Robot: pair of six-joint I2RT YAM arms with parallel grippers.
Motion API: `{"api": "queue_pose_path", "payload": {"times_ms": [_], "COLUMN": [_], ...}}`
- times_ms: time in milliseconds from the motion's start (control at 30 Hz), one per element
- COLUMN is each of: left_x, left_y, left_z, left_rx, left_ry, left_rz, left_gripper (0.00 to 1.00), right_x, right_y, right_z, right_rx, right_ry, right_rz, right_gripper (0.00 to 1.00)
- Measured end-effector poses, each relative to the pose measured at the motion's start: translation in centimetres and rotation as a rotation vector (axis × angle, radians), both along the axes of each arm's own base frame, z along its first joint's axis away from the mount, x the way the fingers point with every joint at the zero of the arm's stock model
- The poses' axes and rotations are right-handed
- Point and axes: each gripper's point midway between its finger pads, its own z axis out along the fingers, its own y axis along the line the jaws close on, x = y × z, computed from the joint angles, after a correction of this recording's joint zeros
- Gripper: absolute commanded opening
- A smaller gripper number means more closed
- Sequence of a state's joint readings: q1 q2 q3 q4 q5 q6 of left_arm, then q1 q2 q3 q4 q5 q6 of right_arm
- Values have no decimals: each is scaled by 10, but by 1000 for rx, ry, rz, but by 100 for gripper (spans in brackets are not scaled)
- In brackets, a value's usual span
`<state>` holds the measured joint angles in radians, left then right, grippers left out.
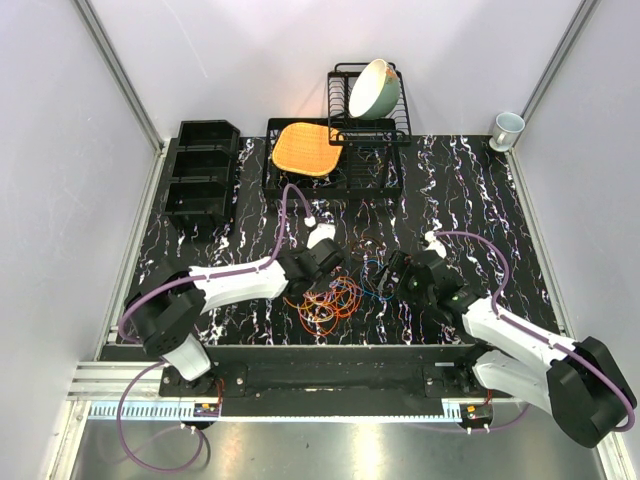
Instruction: Untangle the cables
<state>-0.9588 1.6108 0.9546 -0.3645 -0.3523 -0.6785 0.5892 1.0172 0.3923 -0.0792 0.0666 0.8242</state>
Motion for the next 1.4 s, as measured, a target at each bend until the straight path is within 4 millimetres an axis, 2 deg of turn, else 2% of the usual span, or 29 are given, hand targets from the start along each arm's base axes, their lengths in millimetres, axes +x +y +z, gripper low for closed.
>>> {"api": "queue_pose_path", "payload": {"times_ms": [267, 467, 500, 533, 567, 600, 633, 700, 833, 967, 1033, 1133, 1333, 1400], "left_x": [2, 3, 4, 5, 6, 7, 7, 9, 13, 4, -1, -4, -2, -3], "left_y": [-1, 3, 4, 5, 5, 8, 11, 21, 59, 100, 112, 120, 123, 123], "left_z": [1, 22, 28, 33, 37, 42, 44, 47, 40, 18, 8, 0, -17, -22], "left_rx": [8, 2, -3, -9, -13, -18, -14, -10, 9, 69, 98, 124, 160, 173], "left_ry": [-3, -32, -40, -48, -55, -61, -63, -61, -47, 1, 27, 50, 92, 112], "left_rz": [-3, -5, -4, 0, 3, 17, 22, 58, 179, 269, 289, 307, 316, 311], "left_gripper": [0, 0, 3, 15, 37, 48, 55, 63, 64, 63, 60, 54, 46, 38], "right_x": [2, 2, 2, 2, 2, 2, 2, 2, 2, 2, 2, 2, 2, 2], "right_y": [2, 2, 2, 2, 2, 2, 2, 2, 2, 2, 2, 2, 3, 3], "right_z": [2, 2, 2, 2, 2, 2, 2, 2, 2, 2, 2, 2, 2, 2], "right_rx": [3, 3, 3, 3, 3, 3, 3, 3, 3, 3, 3, 3, 3, 3], "right_ry": [1, 1, 1, 1, 1, 1, 1, 1, 1, 1, 1, 0, 0, 1], "right_rz": [3, 4, 3, 4, 4, 4, 4, 4, 4, 4, 5, 5, 5, 5], "right_gripper": [96, 96, 96, 96, 96, 96, 96, 96, 96, 96, 96, 96, 96, 96]}}
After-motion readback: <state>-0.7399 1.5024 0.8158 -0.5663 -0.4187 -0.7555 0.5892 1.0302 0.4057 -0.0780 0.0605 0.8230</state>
